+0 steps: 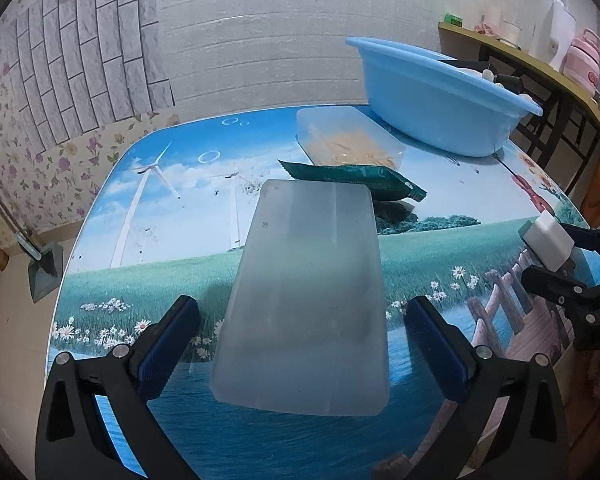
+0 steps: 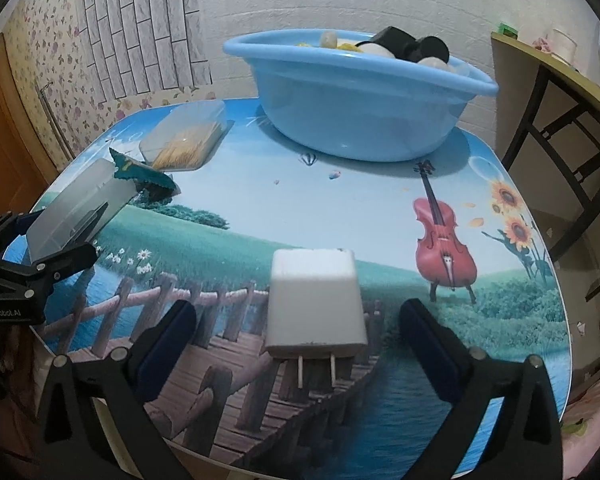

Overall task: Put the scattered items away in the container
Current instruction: 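Lift the clear box and white charger off the table, then carry the clear box and white charger over the blue basin and release them, then withdraw both tools from the basin toward the toothpick box and green packet, then grasp the green snack packet with the left tool while the right tool grasps the toothpick box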

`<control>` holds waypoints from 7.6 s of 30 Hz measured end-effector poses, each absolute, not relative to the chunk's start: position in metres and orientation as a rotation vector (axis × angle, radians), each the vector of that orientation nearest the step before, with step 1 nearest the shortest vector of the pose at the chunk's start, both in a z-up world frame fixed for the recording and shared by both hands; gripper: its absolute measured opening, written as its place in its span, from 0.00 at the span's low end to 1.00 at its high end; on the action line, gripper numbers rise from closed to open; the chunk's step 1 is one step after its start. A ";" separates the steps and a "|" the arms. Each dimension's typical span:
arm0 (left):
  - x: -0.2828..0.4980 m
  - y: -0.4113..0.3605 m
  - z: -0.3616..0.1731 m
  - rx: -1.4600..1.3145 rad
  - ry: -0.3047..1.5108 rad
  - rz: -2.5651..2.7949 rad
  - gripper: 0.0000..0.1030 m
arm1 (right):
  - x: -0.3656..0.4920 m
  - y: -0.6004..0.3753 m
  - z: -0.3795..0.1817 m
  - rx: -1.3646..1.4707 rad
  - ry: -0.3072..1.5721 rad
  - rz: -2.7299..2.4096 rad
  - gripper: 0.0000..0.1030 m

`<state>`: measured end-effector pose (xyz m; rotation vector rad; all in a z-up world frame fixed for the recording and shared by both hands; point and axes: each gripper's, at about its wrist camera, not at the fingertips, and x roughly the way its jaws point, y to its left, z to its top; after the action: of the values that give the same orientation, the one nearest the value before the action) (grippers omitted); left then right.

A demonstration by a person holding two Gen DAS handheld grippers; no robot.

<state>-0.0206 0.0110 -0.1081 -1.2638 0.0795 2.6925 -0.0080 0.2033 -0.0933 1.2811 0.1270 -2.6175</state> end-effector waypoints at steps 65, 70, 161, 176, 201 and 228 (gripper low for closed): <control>-0.174 0.138 -0.005 -0.838 0.160 2.632 0.60 | -0.114 0.260 0.017 0.762 -0.046 -2.733 0.37; -0.196 0.145 -0.014 -0.865 0.177 2.622 0.61 | -0.142 0.260 0.018 0.749 -0.027 -2.747 0.37; -0.071 -0.007 -0.097 -1.240 -0.043 2.574 0.29 | -0.129 0.096 -0.075 1.254 0.036 -2.373 0.67; -0.062 0.032 -0.088 -1.257 0.057 2.585 0.64 | -0.098 0.141 -0.076 1.277 0.029 -2.395 0.60; -0.068 0.084 -0.098 -1.308 0.199 2.562 0.44 | -0.039 0.222 -0.073 1.291 -0.039 -2.479 0.60; -0.022 0.085 -0.071 -1.238 0.218 2.570 0.44 | -0.017 0.227 -0.075 1.331 0.002 -2.558 0.61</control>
<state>-0.0222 0.0852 -0.0714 -1.2378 0.2177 2.5701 -0.0170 0.2270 -0.0752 1.3310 0.0020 -2.5585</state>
